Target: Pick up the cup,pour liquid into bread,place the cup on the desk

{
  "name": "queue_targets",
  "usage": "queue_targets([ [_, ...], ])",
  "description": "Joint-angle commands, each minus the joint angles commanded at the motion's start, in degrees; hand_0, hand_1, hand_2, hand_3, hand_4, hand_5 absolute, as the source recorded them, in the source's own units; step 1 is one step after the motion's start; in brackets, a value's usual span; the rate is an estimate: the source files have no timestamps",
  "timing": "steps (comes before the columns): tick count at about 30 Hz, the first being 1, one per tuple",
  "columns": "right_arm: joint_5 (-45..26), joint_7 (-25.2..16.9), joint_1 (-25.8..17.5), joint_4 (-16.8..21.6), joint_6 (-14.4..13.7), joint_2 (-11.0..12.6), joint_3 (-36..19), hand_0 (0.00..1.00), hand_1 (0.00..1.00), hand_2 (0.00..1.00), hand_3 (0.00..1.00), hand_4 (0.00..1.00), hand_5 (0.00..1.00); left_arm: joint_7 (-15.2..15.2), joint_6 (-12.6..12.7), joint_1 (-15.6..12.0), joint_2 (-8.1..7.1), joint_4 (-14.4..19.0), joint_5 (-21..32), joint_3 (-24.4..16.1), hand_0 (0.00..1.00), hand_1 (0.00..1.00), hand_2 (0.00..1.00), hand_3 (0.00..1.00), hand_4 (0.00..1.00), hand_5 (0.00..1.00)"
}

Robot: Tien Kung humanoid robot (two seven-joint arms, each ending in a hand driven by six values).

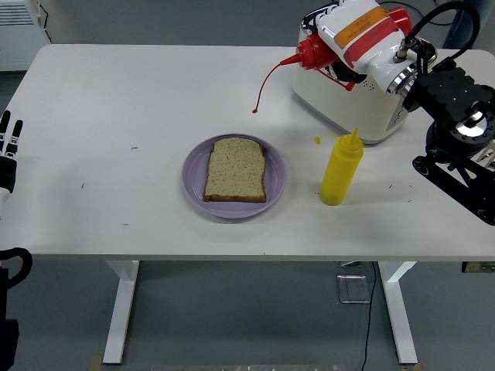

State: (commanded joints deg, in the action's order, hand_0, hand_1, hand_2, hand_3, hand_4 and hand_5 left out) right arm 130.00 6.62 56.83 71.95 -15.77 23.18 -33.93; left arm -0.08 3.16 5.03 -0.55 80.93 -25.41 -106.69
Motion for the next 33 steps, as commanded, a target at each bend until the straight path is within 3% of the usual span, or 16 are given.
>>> queue_targets([
  [8,0.0,1.1,0.5,1.5,-1.8,0.3,-7.2,0.160,0.205,0.326,0.376,0.506,0.030,0.0,0.0,-0.1,-0.09,0.0,0.0,-0.1,0.785,0.741,0.740,0.698,0.515,0.998],
  [14,0.0,1.8,0.3,-0.2,1.3,-0.4,0.2,0.161,0.214,0.336,0.387,0.538,0.040,0.0,0.0,0.1,-0.04,0.0,0.0,0.0,0.785,0.741,0.739,0.697,0.515,0.998],
  [17,0.0,2.3,-0.5,0.1,1.0,-0.8,-0.6,0.163,0.212,0.333,0.383,0.530,0.036,0.0,0.0,0.0,-0.01,0.0,0.0,0.0,0.785,0.741,0.739,0.698,0.514,0.998],
  [22,0.0,2.9,-0.6,1.7,-1.1,-0.3,-5.2,0.163,0.212,0.333,0.383,0.530,0.036,0.0,0.0,0.0,-0.07,0.0,0.0,-0.2,0.785,0.741,0.739,0.698,0.514,0.998],
  [27,0.0,4.2,-2.7,3.7,-5.1,-0.8,-10.1,0.168,0.212,0.331,0.382,0.541,0.036,0.0,0.0,0.0,-0.02,0.0,0.0,0.0,0.786,0.740,0.740,0.697,0.514,0.998],
  [33,-13.5,1.9,-8.5,8.8,-10.6,-1.3,-19.0,0.169,0.212,0.328,0.380,0.525,0.034,0.0,0.1,-0.2,0.01,0.0,0.0,0.2,0.786,0.741,0.740,0.697,0.514,0.998],
])
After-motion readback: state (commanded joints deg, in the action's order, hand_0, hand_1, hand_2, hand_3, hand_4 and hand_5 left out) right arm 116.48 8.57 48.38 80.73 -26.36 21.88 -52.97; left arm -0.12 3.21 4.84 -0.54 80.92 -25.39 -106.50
